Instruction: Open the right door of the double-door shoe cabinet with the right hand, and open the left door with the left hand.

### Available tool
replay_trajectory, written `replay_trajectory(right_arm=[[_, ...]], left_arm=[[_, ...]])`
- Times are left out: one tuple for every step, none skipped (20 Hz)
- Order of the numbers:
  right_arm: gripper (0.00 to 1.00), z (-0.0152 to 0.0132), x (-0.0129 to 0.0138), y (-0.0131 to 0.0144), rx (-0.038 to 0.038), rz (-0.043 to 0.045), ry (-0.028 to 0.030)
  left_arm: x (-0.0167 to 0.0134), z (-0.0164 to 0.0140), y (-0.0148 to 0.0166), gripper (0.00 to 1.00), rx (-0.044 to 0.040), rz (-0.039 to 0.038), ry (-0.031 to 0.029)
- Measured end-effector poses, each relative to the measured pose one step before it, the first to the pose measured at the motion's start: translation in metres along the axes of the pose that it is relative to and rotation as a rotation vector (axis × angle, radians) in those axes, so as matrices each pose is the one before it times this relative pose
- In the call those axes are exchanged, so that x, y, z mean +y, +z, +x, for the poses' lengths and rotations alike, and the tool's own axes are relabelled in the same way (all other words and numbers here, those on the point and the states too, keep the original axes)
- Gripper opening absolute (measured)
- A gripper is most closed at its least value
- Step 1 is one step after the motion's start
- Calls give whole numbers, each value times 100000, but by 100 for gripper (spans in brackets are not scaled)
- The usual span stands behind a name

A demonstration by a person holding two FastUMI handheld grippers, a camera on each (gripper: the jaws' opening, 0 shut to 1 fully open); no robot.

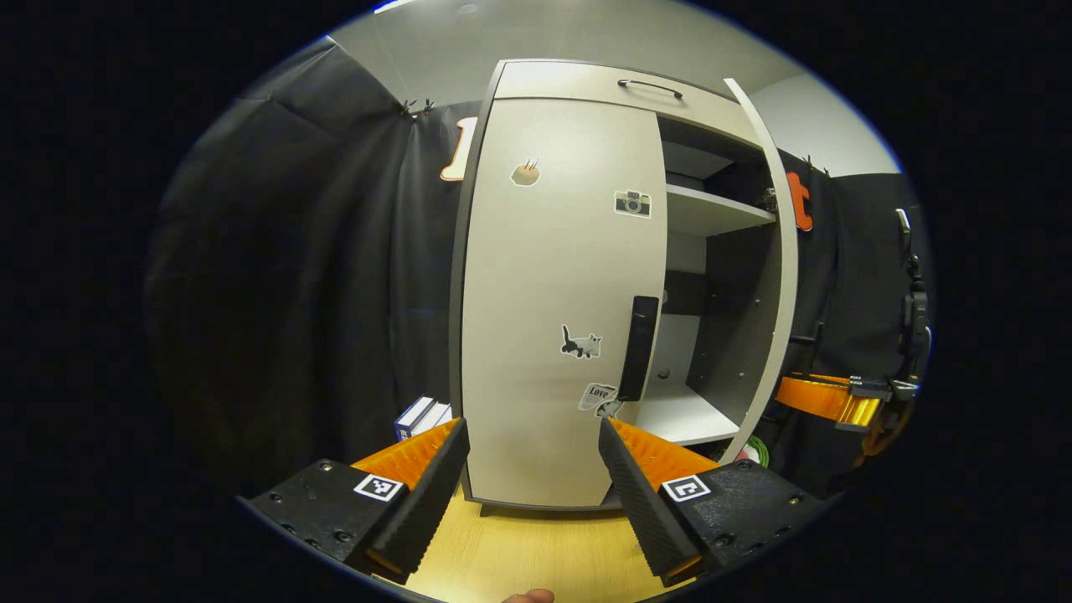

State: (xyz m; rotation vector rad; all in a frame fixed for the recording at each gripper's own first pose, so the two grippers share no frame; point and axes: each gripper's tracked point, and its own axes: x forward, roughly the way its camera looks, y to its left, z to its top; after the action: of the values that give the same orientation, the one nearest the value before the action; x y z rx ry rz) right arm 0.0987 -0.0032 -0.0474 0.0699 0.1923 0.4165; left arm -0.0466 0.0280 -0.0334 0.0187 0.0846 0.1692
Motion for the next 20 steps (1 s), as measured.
replay_trajectory(right_arm=[[21, -133, -61, -43, -28, 28, -70], [21, -183, -108, 25, -6, 409, -172], [21, -288, -121, -61, -119, 403, -101], [25, -282, -124, 80, -209, 384, -189], [21, -179, -116, -12, -228, 326, -364], [25, -249, -208, -25, -290, 224, -700], [21, -211, -182, -24, -394, 166, -839], [20, -358, -198, -31, -487, 500, -927], [20, -252, -157, 24, -353, 724, -814], [21, -205, -217, 36, -309, 692, -839], [21, -186, -233, -15, -255, 333, -1042], [21, -300, -296, 22, -342, -200, -1387], [21, -216, -332, -41, -218, -320, -1680], [21, -210, -419, 72, -171, 104, -1736], [21, -242, -485, -13, -33, 509, -1600], [20, -275, -444, 70, -104, 807, -1282], [20, -312, -385, -6, 90, 653, -1139], [20, -244, -330, 65, -128, 100, -1111], [20, -47, -159, -39, 14, -368, -1027], [19, -18, -134, -60, -25, -113, -1067]], left_arm=[[-209, -59, -97, 96, 210, 7, -205], [-192, 15, -163, 96, 306, -3, -267], [-279, 15, -190, 96, 439, -33, -384], [-276, 26, -187, 96, 448, -18, -546], [-313, 35, -166, 97, 581, 9, -654], [-309, 21, -196, 97, 464, 119, -770], [-270, 44, -101, 96, 210, 137, -713], [-232, 75, -140, 97, 324, 196, -747], [-236, 95, -81, 97, 350, 185, -771], [-211, 80, -102, 96, 253, 127, -780], [-208, 101, -90, 97, 541, 242, -681], [-185, 69, -164, 96, 561, 267, -657], [-183, 37, -83, 97, 381, 266, -693], [-145, 59, -79, 94, 202, 202, -687], [-98, 106, 0, 94, 169, 160, -680], [-85, 82, -14, 94, 104, 86, -667], [-133, 66, 59, 94, 27, 8, -576], [-187, 124, 1, 94, 132, 24, -800], [-263, 164, 84, 94, -15, 43, -977], [-339, 162, 42, 97, 71, 162, -1088]])
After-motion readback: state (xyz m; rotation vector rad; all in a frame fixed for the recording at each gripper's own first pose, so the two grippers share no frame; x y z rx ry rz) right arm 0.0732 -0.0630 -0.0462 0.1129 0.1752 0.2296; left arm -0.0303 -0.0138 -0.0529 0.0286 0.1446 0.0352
